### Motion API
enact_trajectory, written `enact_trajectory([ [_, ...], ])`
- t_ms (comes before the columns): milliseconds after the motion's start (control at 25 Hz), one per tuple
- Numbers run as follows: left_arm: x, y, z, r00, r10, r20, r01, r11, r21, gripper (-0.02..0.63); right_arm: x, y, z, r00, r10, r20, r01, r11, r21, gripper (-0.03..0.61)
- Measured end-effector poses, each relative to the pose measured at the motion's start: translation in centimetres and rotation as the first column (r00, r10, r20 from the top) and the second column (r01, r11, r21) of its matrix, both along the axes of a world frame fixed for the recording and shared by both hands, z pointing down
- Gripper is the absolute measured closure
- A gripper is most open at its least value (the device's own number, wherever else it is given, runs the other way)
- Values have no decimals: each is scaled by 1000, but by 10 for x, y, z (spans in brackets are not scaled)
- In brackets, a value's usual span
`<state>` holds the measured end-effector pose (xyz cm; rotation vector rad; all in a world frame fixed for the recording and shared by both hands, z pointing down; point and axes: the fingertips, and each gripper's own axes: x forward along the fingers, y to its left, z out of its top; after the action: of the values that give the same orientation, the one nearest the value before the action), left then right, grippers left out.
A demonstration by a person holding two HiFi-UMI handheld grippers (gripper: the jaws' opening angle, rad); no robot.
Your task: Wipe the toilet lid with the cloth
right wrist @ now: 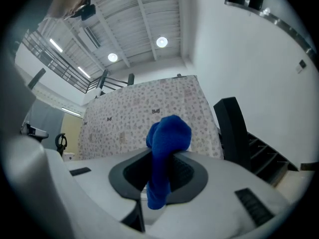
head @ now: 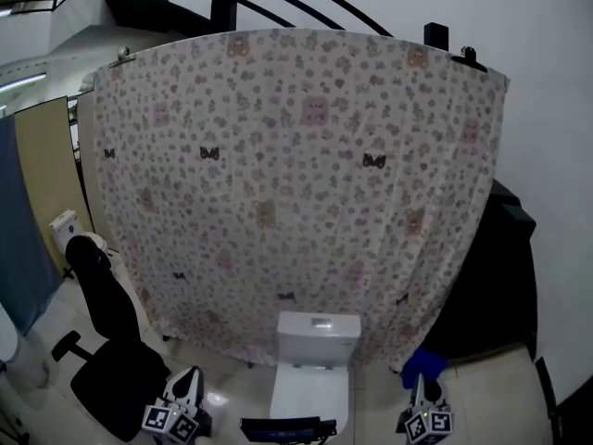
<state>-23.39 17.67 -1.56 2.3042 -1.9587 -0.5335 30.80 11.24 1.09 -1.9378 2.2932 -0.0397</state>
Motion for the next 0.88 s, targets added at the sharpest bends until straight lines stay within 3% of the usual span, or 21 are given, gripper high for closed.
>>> enact_trajectory([
  [160,-12,-10,3,999,-38,-3,38,999,-5,614,-6,-16,-4,1000,2,4,-1,1000,-24,515],
  [520,-12,-13,1,999,1,32,-2,999,35,614,-36,-12,-2,999,-30,-33,30,1000,-3,515],
  [880,-3,-6,7,999,44,6,-45,999,18,614,-54,-3,1,997,-61,-53,60,998,-29,515],
])
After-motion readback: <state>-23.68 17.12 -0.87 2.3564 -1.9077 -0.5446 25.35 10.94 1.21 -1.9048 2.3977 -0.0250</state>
